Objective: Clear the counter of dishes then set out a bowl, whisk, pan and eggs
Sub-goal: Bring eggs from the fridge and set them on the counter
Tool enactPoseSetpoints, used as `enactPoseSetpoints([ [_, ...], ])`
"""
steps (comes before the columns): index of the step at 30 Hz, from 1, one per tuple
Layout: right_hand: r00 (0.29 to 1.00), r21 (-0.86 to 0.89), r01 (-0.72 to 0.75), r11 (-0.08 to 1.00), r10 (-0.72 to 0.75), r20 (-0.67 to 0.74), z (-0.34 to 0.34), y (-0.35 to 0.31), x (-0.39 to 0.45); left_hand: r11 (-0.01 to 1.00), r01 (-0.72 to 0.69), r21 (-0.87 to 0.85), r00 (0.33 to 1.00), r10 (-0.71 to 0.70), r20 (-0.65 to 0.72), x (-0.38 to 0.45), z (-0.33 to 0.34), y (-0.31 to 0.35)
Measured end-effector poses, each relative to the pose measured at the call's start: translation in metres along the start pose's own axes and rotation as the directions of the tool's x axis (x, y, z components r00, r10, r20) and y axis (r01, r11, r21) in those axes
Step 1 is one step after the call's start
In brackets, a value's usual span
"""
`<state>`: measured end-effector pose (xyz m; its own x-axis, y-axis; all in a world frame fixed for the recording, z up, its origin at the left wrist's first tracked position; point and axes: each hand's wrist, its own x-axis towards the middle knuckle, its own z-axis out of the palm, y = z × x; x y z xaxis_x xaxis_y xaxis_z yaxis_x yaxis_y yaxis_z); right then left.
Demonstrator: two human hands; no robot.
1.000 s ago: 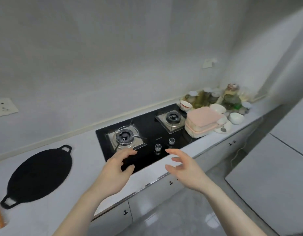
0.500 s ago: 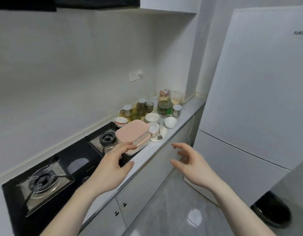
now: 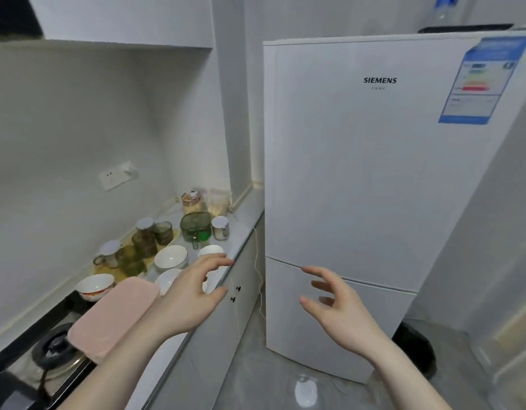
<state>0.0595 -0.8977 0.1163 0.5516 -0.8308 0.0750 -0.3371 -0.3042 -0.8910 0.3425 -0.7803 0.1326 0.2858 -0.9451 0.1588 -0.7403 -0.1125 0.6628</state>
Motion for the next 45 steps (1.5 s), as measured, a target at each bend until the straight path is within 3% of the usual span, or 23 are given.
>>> enactPoseSetpoints([
  [5,0.996,-0.023,-0.044,0.999,0.042,-0.083,-0.013,0.006,0.056,0.998,-0.057,-0.036,0.997,0.059,0.044,0.094,0.014,-0.01],
  [15,0.965,-0.034,-0.108,0.994,0.096,-0.246,-0.033,0.008,0.145,0.989,-0.03,-0.147,0.99,0.05,0.133,0.283,0.021,-0.019],
  [21,0.95,-0.012,-0.124,0.992,0.115,-0.29,-0.056,0.018,0.176,0.97,0.036,-0.239,0.999,-0.03,0.027,0.365,0.03,-0.003],
  [35,0.954,0.033,-0.088,0.996,0.094,-0.284,-0.117,0.068,0.25,0.808,0.111,-0.578,0.986,-0.162,-0.037,0.432,0.066,0.012],
  [45,0.964,0.049,-0.098,0.994,0.107,-0.244,-0.089,0.067,0.249,0.799,0.072,-0.598,0.985,-0.153,-0.085,0.437,0.067,0.007],
])
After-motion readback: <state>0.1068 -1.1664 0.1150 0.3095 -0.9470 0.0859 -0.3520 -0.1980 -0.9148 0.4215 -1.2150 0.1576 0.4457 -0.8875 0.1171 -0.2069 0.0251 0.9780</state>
